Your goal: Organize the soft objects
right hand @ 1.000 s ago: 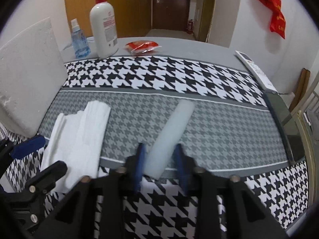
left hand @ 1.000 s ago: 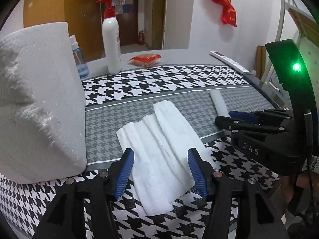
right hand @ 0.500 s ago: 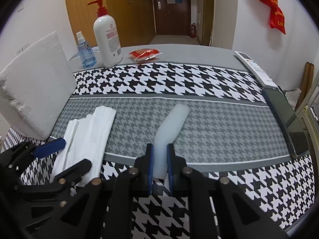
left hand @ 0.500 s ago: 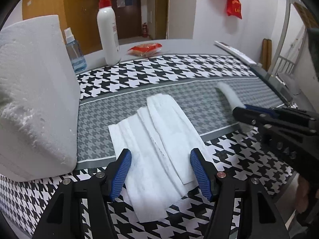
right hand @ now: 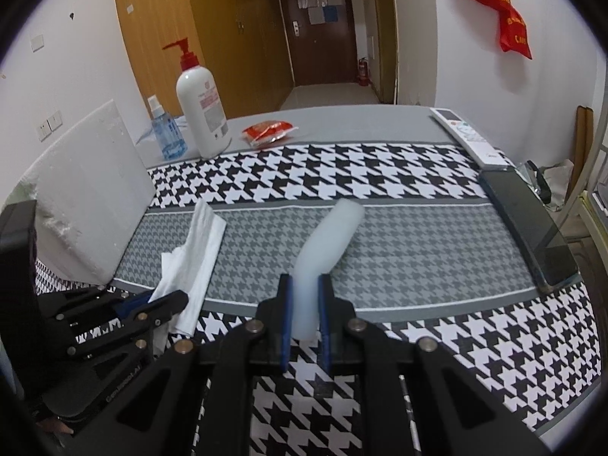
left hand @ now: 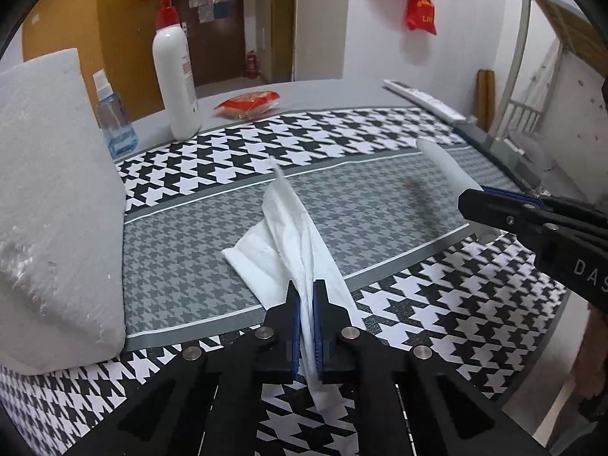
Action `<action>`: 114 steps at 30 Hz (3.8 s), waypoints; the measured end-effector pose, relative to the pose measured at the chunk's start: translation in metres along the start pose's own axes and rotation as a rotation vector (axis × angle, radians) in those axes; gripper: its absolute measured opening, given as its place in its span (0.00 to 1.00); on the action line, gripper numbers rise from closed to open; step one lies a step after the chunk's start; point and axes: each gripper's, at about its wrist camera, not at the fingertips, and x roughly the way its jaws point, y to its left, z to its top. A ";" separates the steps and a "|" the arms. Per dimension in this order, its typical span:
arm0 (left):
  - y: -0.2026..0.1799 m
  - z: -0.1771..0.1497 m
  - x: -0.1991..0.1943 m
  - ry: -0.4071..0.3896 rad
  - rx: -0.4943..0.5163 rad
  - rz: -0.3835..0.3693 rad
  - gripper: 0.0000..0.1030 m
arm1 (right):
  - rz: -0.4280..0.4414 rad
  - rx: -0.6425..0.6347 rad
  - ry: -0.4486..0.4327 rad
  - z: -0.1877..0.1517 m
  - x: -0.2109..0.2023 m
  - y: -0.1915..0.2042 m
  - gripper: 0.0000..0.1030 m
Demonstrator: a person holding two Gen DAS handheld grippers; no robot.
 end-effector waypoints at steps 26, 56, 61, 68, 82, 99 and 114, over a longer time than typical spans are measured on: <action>0.019 -0.002 -0.092 -0.242 0.036 0.006 0.06 | 0.026 -0.026 -0.161 0.004 -0.056 0.033 0.15; 0.037 0.003 -0.152 -0.417 0.075 -0.032 0.06 | 0.022 -0.062 -0.330 0.011 -0.105 0.072 0.15; 0.043 0.007 -0.162 -0.451 0.074 -0.030 0.06 | 0.032 -0.081 -0.352 0.017 -0.111 0.079 0.15; 0.049 0.011 -0.174 -0.500 0.069 -0.007 0.06 | 0.044 -0.115 -0.391 0.026 -0.117 0.091 0.15; 0.072 0.016 -0.185 -0.545 0.057 0.027 0.06 | 0.083 -0.156 -0.424 0.042 -0.115 0.111 0.15; 0.105 0.015 -0.195 -0.562 -0.007 0.128 0.06 | 0.192 -0.217 -0.432 0.062 -0.102 0.139 0.15; 0.132 0.007 -0.206 -0.560 -0.072 0.219 0.06 | 0.309 -0.262 -0.425 0.069 -0.092 0.163 0.15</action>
